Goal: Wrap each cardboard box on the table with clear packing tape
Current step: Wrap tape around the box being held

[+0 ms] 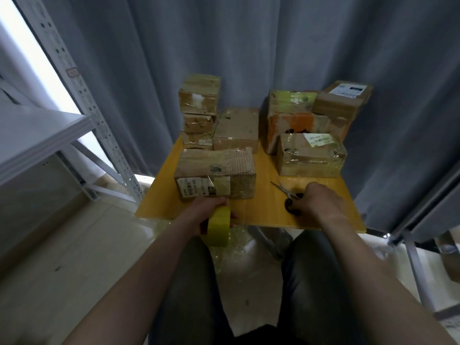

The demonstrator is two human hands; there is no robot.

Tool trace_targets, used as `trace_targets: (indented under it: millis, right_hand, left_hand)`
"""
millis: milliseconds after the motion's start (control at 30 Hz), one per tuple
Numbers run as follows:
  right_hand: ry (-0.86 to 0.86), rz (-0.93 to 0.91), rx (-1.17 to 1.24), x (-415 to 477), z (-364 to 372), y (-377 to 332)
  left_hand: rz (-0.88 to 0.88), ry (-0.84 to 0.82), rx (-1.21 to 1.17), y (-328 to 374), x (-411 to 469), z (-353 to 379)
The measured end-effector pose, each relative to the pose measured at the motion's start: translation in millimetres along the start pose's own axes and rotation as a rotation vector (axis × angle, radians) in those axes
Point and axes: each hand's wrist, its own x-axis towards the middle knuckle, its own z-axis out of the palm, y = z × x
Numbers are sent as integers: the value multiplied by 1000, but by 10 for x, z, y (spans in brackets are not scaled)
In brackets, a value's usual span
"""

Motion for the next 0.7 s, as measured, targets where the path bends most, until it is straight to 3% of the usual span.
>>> trace_targets:
  millis: [100, 167, 300, 467, 700]
  right_hand:
    - [-254, -70, 287, 20, -234, 106]
    - [-481, -217, 429, 9, -403, 144]
    - [-822, -453, 396, -42, -553, -5]
    - [-877, -429, 134, -52, -535, -420]
    - [-844, -452, 74, 136, -515, -962]
  left_hand:
    - [5, -2, -5, -32, -28, 0]
    - [-3, 1, -41, -73, -33, -16]
    - [-2, -8, -96, -143, -40, -26]
    - [18, 2, -132, -162, -93, -34]
    - [16, 11, -110, -138, -143, -47]
